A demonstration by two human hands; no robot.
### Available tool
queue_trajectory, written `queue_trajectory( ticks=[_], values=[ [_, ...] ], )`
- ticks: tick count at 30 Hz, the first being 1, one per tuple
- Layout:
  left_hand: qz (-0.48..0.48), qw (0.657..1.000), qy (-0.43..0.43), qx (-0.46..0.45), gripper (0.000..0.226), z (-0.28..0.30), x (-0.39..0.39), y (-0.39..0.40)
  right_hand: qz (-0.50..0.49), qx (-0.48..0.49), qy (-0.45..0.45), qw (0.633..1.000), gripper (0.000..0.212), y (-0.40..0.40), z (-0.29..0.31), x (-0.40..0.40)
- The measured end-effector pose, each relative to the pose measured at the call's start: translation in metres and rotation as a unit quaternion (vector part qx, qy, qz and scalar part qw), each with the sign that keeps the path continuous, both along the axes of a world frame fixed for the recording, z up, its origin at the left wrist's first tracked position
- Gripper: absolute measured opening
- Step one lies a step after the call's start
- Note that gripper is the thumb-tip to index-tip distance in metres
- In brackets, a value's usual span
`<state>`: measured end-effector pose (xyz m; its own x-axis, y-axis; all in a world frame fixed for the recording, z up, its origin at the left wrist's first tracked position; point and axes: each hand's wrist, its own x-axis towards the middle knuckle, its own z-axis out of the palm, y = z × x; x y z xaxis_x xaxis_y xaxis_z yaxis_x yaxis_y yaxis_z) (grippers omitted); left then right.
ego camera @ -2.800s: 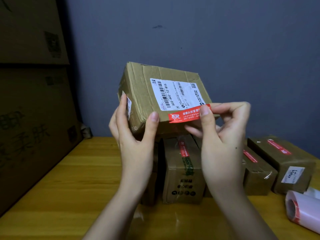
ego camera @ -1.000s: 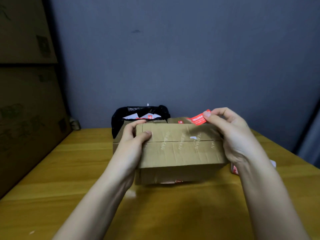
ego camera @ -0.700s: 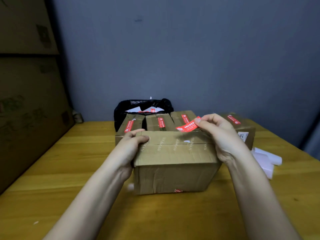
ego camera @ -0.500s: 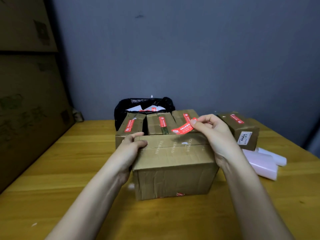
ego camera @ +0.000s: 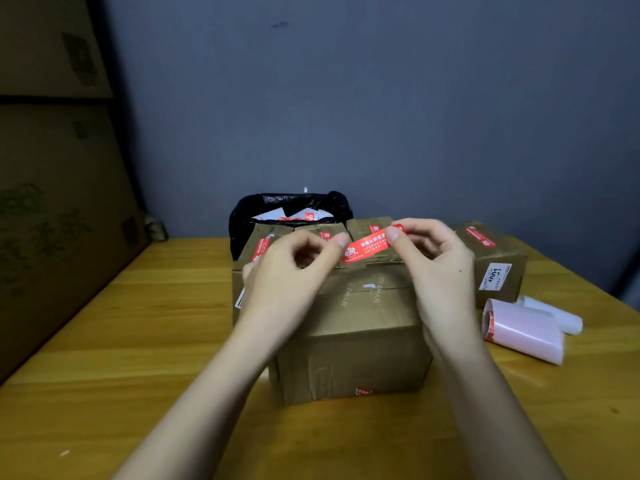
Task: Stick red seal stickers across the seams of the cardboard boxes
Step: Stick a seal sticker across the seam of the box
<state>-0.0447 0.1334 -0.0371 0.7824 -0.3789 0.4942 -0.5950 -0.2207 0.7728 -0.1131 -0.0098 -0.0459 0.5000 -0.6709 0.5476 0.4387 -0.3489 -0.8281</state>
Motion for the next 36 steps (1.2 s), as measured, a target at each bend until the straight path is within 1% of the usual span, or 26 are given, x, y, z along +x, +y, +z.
queue_trajectory(
  ticks=[2, 5, 8, 12, 17, 20, 24, 30, 33, 36],
  values=[
    [-0.004, 1.000, 0.007, -0.020, 0.048, 0.002, -0.001, -0.009, -0.001, 0.006, -0.009, 1.000, 0.006, 0.002, 0.001, -0.001],
    [-0.010, 0.999, 0.007, -0.032, 0.038, 0.002, 0.000, -0.016, -0.001, 0.009, -0.014, 1.000, 0.007, 0.004, 0.001, -0.002],
    [0.014, 1.000, -0.007, -0.020, 0.029, 0.001, 0.002, -0.015, -0.006, 0.009, -0.004, 1.000, 0.006, 0.003, 0.001, -0.004],
    [0.057, 0.997, -0.037, 0.037, 0.025, 0.000, 0.003, -0.011, -0.036, -0.049, 0.054, 0.997, 0.004, -0.001, -0.002, -0.006],
    [0.065, 0.993, -0.025, 0.098, 0.026, -0.005, 0.007, -0.010, -0.051, -0.087, 0.135, 0.986, 0.008, -0.004, -0.007, -0.006],
    [0.077, 0.989, -0.016, 0.124, 0.026, -0.009, 0.008, -0.010, -0.031, -0.094, 0.181, 0.979, 0.008, -0.005, -0.006, -0.008],
    [0.086, 0.986, -0.010, 0.146, 0.026, -0.015, 0.007, -0.010, -0.007, -0.065, 0.204, 0.977, 0.010, -0.006, -0.002, -0.009],
    [0.112, 0.978, -0.023, 0.174, 0.026, -0.016, 0.011, -0.009, -0.066, -0.112, 0.269, 0.954, 0.016, -0.002, -0.002, -0.005],
    [0.116, 0.976, -0.024, 0.185, 0.028, -0.015, 0.011, -0.006, -0.084, -0.139, 0.297, 0.941, 0.016, 0.000, 0.003, -0.007],
    [0.129, 0.964, -0.039, 0.231, 0.028, -0.013, 0.005, -0.005, -0.107, -0.182, 0.347, 0.914, 0.015, 0.003, 0.003, -0.009]
  ],
)
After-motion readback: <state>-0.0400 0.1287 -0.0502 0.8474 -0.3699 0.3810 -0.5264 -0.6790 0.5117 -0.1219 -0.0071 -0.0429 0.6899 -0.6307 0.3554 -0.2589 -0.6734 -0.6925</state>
